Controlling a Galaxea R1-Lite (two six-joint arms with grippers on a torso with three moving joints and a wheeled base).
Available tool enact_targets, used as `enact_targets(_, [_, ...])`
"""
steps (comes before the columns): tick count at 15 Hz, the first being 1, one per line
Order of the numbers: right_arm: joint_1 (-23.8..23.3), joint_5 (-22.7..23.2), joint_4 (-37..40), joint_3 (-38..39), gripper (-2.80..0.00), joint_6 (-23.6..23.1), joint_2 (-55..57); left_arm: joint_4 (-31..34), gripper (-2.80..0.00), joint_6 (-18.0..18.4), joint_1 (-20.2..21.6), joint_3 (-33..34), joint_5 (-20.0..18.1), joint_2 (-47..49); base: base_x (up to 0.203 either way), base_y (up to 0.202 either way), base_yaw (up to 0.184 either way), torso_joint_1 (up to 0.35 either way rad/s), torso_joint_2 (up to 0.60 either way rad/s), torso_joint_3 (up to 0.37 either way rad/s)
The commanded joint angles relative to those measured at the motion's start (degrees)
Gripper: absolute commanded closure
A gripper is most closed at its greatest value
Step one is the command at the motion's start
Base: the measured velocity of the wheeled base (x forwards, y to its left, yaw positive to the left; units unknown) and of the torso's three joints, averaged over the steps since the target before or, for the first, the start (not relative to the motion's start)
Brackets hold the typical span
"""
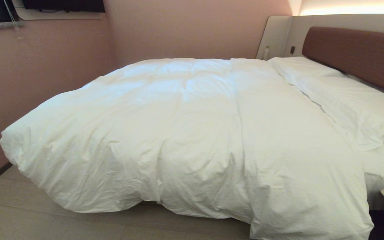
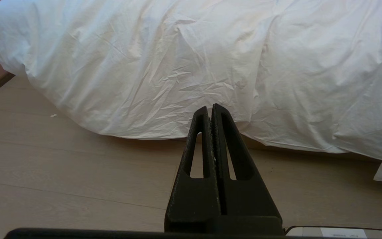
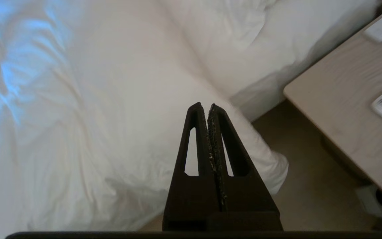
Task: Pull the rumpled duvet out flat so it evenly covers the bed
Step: Flatten the corners of the folded blanket
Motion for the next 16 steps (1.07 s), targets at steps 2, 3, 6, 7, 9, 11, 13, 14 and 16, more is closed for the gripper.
enact_targets(2, [6.22, -1.67, -1.49, 5.00, 0.00, -2.25, 4.12, 0.04, 0.00, -0.02, -0.04, -0.04, 0.00, 0.00, 0.000, 0.000, 0.000, 0.000, 0.00, 0.000])
enact_targets(3, [7.32, -1.69, -3.26, 6.99, 0.00, -3.73, 5.36, 0.04, 0.00, -0.02, -0.04, 0.03, 0.00, 0.00, 0.000, 0.000, 0.000, 0.000, 0.00, 0.000])
enact_targets(6, [8.00, -2.11, -10.95, 11.33, 0.00, -6.17, 9.84, 0.04, 0.00, -0.02, -0.02, 0.01, 0.00, 0.00, 0.000, 0.000, 0.000, 0.000, 0.00, 0.000])
enact_targets(7, [7.99, -2.14, -12.97, 12.29, 0.00, -7.82, 11.33, 0.04, 0.00, -0.02, -0.02, 0.05, 0.00, 0.00, 0.000, 0.000, 0.000, 0.000, 0.00, 0.000])
enact_targets(9, [7.97, -2.02, -14.11, 12.63, 0.00, -9.39, 14.30, 0.04, 0.00, -0.02, 0.04, -0.04, 0.00, 0.00, 0.000, 0.000, 0.000, 0.000, 0.00, 0.000])
enact_targets(11, [7.80, -2.03, -14.35, 13.22, 0.00, -10.66, 17.85, 0.04, 0.00, -0.02, -0.04, 0.05, 0.00, 0.00, 0.000, 0.000, 0.000, 0.000, 0.00, 0.000])
enact_targets(13, [6.95, -1.82, -14.54, 13.95, 0.00, -11.84, 21.77, 0.04, 0.00, -0.02, -0.04, -0.03, 0.00, 0.00, 0.000, 0.000, 0.000, 0.000, 0.00, 0.000])
enact_targets(14, [6.35, -1.75, -15.09, 14.51, 0.00, -12.28, 23.45, 0.04, 0.00, -0.02, -0.04, -0.02, 0.00, 0.00, 0.000, 0.000, 0.000, 0.000, 0.00, 0.000])
enact_targets(16, [5.14, -1.64, -19.69, 18.34, 0.00, -13.91, 25.01, 0.04, 0.00, -0.02, -0.04, -0.04, 0.00, 0.00, 0.000, 0.000, 0.000, 0.000, 0.00, 0.000])
